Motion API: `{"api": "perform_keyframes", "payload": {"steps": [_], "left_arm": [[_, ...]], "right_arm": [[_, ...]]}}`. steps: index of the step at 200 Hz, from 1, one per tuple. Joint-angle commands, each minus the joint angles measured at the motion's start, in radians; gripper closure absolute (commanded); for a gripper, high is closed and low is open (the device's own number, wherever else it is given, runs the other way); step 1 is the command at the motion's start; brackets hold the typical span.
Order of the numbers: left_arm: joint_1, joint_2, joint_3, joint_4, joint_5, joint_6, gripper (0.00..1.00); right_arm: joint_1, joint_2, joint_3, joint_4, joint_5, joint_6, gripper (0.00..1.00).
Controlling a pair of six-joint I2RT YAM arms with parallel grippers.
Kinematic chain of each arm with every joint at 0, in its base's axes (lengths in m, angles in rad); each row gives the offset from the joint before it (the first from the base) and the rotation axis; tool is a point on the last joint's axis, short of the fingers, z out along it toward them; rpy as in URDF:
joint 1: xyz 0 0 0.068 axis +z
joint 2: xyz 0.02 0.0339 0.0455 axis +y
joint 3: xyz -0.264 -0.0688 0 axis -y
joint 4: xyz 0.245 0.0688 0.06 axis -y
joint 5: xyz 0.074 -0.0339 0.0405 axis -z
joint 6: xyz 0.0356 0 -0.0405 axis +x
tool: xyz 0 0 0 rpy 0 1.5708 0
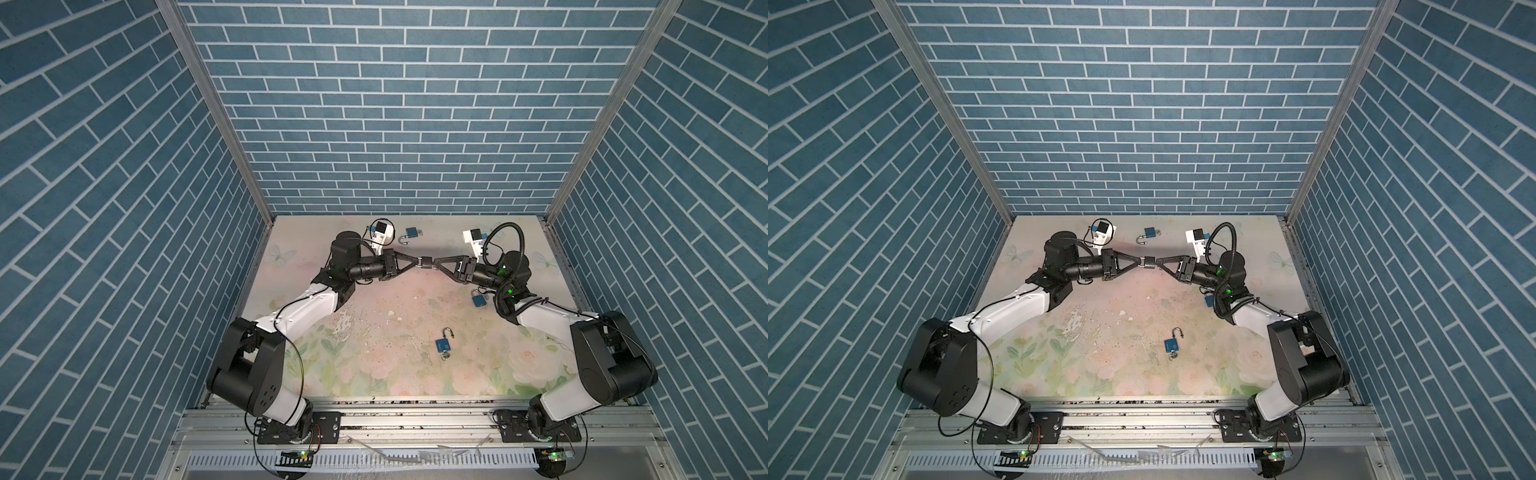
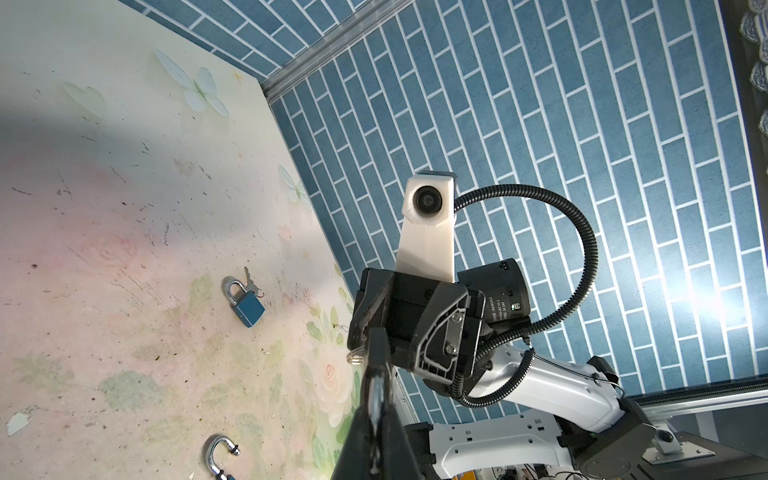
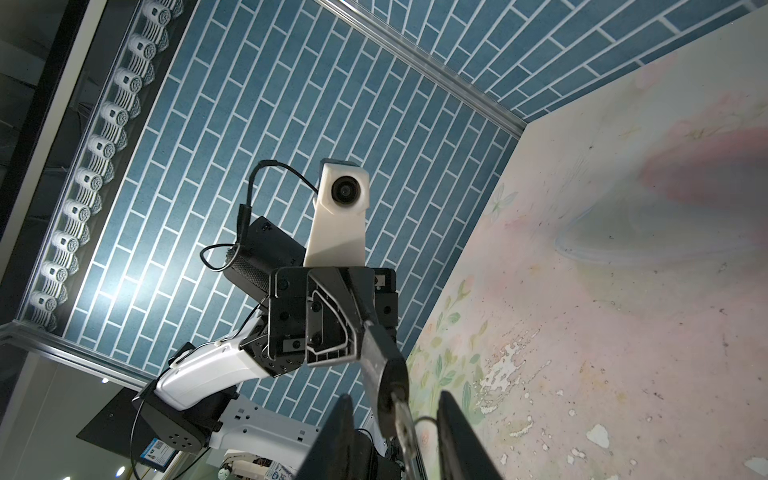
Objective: Lock with the key
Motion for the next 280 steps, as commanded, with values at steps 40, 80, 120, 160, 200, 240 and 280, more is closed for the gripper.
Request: {"api": "perform_keyframes", "payload": {"steps": [40, 80, 120, 160, 200, 240, 280], "left_arm": [[0.004, 0.005, -0.007, 0.046, 0.003, 0.002, 1.00], [0.004, 0.009, -0.007, 0.048, 0.003, 0.001, 1.00], [0.004, 0.016, -0.007, 0.050, 0.005, 0.000, 1.00], [0.006, 0.024, 0.006, 0.037, 0.015, 0.007, 1.00], [0.017, 0.037, 0.028, -0.013, 0.045, 0.043, 1.00], [0.031, 0.054, 0.063, -0.110, 0.079, 0.110, 1.00], [0.038, 0.076, 0.083, -0.126, 0.094, 0.127, 1.00]], "right_arm": [[0.007, 0.015, -0.015, 0.051, -0.024, 0.019, 0.75], [0.008, 0.014, -0.019, 0.058, -0.026, 0.019, 0.83], [0.008, 0.015, -0.023, 0.062, -0.028, 0.022, 0.91], [0.008, 0.011, -0.029, 0.059, -0.024, 0.017, 0.98], [0.007, 0.013, -0.040, 0.057, 0.004, 0.009, 1.00], [0.005, -0.029, -0.053, -0.080, 0.058, -0.081, 1.00], [0.001, -0.075, -0.071, -0.177, 0.092, -0.145, 1.00]]}}
